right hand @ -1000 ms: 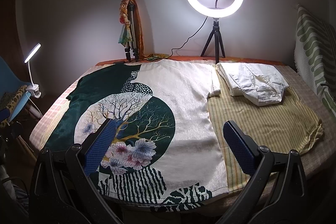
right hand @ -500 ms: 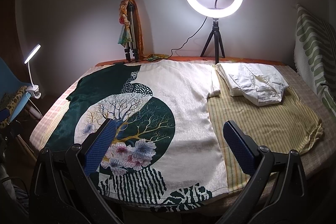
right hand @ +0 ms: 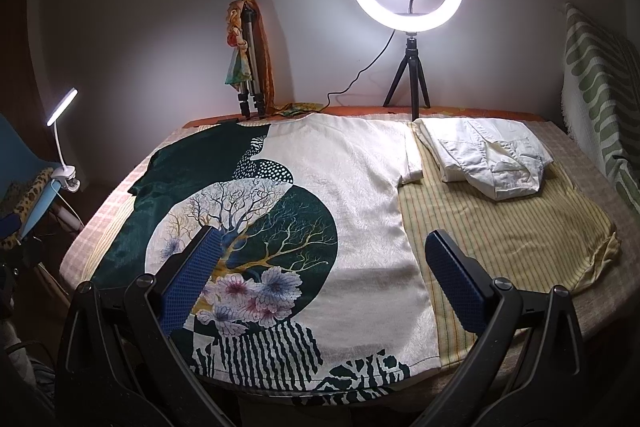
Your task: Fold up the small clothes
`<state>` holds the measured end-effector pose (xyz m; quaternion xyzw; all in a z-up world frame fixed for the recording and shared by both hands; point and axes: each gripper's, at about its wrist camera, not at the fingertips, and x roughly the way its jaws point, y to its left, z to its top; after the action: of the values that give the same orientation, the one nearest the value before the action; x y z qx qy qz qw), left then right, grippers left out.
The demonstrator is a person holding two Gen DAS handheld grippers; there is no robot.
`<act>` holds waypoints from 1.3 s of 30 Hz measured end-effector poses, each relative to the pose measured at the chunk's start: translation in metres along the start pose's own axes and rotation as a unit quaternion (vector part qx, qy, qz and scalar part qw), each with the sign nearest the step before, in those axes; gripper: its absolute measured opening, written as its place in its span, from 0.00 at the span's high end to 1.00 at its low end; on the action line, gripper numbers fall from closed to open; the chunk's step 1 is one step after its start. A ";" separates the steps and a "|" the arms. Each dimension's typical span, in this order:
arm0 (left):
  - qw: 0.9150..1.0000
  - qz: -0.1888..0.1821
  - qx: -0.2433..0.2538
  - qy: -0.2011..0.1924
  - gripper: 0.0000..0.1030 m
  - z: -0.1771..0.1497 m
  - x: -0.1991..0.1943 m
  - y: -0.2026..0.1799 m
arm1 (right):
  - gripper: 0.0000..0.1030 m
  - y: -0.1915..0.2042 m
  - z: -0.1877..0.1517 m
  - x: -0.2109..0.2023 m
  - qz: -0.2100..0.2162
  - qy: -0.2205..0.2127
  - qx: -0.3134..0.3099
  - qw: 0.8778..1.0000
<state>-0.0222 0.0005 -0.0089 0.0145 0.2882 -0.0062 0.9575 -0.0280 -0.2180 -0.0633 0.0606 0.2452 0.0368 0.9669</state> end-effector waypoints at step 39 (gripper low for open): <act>0.959 0.019 -0.251 0.134 0.48 -0.119 0.074 0.155 | 0.08 0.239 0.134 0.230 0.214 0.155 -0.100 0.959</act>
<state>-0.0229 0.1587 -0.1459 -0.2197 0.4057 0.0865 0.8830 0.2276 0.0287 -0.0221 0.0077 0.3680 0.2759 0.8879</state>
